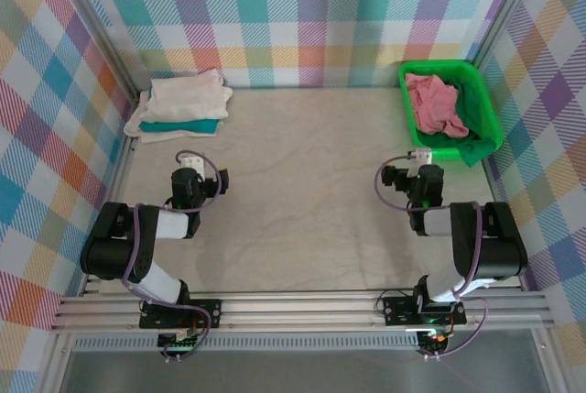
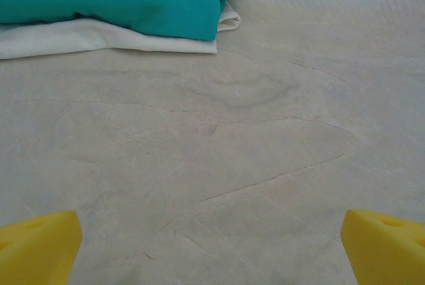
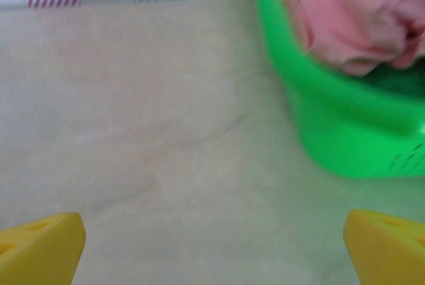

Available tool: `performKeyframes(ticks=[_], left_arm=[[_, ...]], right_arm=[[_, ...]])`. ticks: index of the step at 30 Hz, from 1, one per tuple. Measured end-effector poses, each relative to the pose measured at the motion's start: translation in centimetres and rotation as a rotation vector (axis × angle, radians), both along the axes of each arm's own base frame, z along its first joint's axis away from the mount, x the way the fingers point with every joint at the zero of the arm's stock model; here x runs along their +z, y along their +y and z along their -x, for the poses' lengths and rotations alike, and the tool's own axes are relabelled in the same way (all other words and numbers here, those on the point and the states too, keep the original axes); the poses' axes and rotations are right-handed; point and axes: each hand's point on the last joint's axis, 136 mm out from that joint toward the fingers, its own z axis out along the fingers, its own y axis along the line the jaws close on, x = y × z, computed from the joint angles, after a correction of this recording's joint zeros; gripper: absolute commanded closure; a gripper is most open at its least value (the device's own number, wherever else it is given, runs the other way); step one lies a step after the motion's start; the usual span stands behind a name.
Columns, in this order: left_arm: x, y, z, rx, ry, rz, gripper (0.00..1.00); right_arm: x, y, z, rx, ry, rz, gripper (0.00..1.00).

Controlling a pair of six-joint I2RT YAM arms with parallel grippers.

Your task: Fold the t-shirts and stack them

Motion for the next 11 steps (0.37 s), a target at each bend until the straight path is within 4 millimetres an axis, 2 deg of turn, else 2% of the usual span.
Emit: performKeyframes(ticks=[11], left_arm=[[0.10, 0.09, -0.21, -0.007, 0.000, 0.009, 0.00]], right_arm=[[-0.18, 0.02, -0.01, 0.006, 0.012, -0.018, 0.00]])
